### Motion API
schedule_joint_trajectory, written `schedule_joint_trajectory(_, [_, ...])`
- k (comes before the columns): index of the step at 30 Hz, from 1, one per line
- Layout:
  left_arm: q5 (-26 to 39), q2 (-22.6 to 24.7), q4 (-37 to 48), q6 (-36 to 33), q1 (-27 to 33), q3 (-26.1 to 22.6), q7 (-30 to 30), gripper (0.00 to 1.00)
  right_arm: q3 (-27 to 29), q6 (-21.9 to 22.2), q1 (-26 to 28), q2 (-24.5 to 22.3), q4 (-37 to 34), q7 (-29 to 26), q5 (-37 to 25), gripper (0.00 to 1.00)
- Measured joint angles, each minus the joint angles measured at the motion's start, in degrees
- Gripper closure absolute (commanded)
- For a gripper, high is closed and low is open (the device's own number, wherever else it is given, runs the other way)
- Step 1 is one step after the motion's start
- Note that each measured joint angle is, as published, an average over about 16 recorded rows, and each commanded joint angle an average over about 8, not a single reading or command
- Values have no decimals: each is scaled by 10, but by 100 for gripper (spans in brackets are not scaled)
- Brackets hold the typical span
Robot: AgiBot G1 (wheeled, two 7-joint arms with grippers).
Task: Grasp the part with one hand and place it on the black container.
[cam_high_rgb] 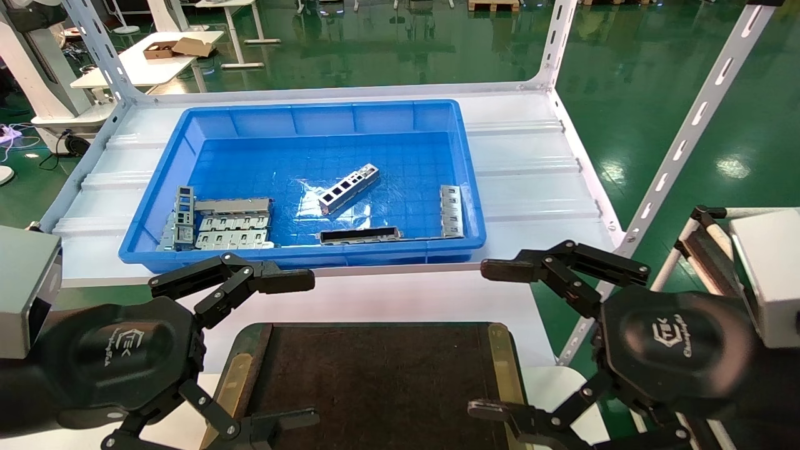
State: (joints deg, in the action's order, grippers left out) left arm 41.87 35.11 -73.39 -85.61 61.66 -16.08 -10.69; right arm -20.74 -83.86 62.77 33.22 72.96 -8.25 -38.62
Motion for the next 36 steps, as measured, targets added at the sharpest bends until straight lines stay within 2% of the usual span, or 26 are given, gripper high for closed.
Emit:
schedule_joint_trajectory(25, [1, 0, 0, 1, 0, 0, 0, 0, 0, 0, 0, 0, 0, 0, 0, 0])
schedule_joint_trajectory(36, [23, 7, 4, 19, 11, -7, -2, 0, 0, 0, 0, 0, 0, 0, 0, 0])
